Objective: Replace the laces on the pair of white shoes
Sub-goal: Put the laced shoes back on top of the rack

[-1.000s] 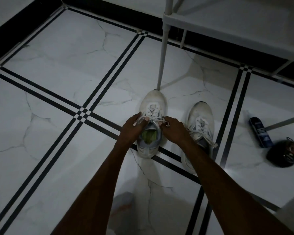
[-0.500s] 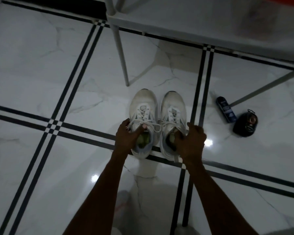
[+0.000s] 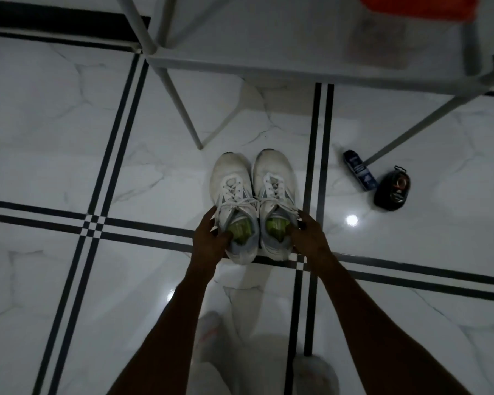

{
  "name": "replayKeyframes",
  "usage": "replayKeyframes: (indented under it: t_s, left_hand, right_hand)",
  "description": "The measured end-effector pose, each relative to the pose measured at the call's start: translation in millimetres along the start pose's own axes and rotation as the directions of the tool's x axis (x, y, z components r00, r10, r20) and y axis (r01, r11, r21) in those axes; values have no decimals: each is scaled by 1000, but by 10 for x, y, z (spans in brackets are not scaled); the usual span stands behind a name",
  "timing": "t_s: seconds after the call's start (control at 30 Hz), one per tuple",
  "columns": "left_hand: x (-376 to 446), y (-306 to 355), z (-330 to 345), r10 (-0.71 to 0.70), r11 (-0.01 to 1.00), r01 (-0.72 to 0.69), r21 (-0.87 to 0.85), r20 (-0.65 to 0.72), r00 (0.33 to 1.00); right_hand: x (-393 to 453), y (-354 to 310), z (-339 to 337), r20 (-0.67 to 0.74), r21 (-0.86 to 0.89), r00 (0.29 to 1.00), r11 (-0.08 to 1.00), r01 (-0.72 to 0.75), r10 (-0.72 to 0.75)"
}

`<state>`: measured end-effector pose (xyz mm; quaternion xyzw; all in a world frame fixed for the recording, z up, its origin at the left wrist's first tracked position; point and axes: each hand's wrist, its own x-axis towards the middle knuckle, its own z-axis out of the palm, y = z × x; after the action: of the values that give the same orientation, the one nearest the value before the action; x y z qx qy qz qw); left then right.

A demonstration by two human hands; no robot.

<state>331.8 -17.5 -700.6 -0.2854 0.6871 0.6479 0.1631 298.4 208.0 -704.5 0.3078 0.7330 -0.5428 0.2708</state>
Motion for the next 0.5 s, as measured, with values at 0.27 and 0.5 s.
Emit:
replayKeyframes:
  t_s: [0.27, 0.5]
  left_hand:
    - [-912, 854, -175, 64, 998, -65, 23, 41, 997]
    - [-2090, 2094, -299, 147, 984, -150, 95, 35, 988]
  right_hand:
    - [-965, -534, -421, -10, 37, 1000, 999, 4, -4]
    - [-2442, -1401, -946, -6, 122, 999, 991, 52, -51]
